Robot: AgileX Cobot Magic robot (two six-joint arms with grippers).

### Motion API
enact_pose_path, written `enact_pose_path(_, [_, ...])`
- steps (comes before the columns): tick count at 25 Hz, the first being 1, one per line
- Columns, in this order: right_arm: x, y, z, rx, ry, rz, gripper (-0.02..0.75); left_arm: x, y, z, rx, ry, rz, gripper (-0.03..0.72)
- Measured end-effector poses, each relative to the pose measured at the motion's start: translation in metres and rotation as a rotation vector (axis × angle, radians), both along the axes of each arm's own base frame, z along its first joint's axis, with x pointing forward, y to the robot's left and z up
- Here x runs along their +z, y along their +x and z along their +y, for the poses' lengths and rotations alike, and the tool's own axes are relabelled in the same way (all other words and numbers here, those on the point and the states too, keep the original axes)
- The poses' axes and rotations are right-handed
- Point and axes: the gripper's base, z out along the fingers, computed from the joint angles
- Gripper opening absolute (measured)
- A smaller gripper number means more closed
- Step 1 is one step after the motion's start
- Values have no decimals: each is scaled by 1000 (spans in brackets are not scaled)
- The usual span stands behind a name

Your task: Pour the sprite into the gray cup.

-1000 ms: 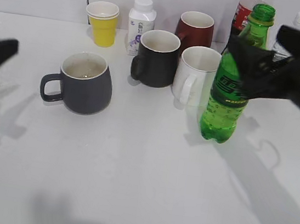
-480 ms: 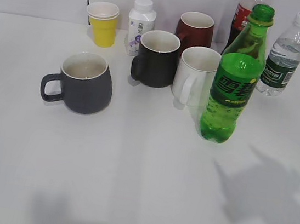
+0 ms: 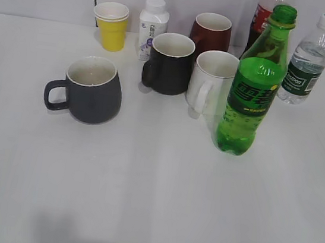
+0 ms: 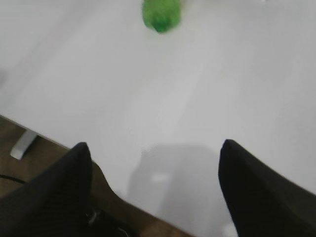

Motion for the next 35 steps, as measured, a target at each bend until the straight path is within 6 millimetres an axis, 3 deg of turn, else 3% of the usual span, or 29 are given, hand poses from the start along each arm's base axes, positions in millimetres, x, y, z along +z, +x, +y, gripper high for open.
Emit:
enact_pose_path(5, [-13, -6, -9, -52, -110, 148, 596, -15, -3, 5, 26, 28, 0, 435])
enact_pose_path(11, [-15, 4, -10, -102, -108, 77, 595, -20, 7, -1, 4, 15, -79, 435])
enact_pose_path(23, [-14, 5, -10, -110, -103, 67, 595, -19, 8, -2, 2, 16, -100, 435])
enact_pose_path(31, [-14, -6, -13, -438, -62, 18, 593, -19, 4, -3, 265, 33, -97, 435])
enact_pose_path(35, [-13, -7, -13, -502, -58, 17, 592, -19, 3, -3, 328, 38, -98, 435])
